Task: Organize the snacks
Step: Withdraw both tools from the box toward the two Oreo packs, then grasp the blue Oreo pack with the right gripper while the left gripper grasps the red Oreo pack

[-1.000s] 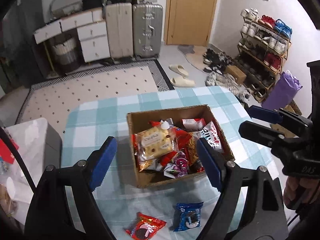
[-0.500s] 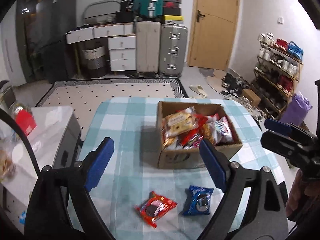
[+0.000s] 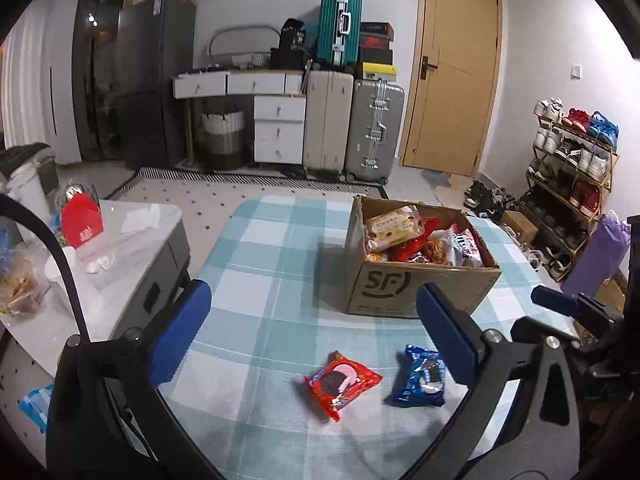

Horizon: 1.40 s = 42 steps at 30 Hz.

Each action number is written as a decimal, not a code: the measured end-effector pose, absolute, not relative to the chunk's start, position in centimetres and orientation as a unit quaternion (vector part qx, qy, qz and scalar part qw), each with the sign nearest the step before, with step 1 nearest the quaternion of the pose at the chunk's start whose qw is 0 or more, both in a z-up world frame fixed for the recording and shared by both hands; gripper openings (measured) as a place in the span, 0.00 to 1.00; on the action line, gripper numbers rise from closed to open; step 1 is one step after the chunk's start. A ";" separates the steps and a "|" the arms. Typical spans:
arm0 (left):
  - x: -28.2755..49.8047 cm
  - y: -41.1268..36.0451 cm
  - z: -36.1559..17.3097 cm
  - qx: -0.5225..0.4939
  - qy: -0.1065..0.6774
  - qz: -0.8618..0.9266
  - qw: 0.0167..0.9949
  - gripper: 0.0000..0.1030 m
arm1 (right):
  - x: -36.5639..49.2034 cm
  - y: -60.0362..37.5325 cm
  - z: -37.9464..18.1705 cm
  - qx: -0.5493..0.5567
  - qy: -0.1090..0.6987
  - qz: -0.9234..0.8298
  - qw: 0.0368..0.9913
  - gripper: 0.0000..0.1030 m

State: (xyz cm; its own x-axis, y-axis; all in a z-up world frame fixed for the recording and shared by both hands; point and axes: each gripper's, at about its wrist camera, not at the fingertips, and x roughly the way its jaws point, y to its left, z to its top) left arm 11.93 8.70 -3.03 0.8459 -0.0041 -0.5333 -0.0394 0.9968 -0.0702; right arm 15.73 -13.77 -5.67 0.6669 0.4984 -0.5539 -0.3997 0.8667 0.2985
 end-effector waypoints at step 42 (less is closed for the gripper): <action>12.4 8.6 -15.6 -0.039 0.291 0.045 0.955 0.99 | 20.7 -7.6 -19.9 0.040 0.472 0.188 0.861 0.83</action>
State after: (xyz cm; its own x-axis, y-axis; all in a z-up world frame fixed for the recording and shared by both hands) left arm 12.39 8.57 -15.57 0.8271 0.0632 -0.5585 -0.1090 0.9928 -0.0490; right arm 20.75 -7.56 -19.95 0.4843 0.3616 -0.7967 -0.2866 0.9259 0.2460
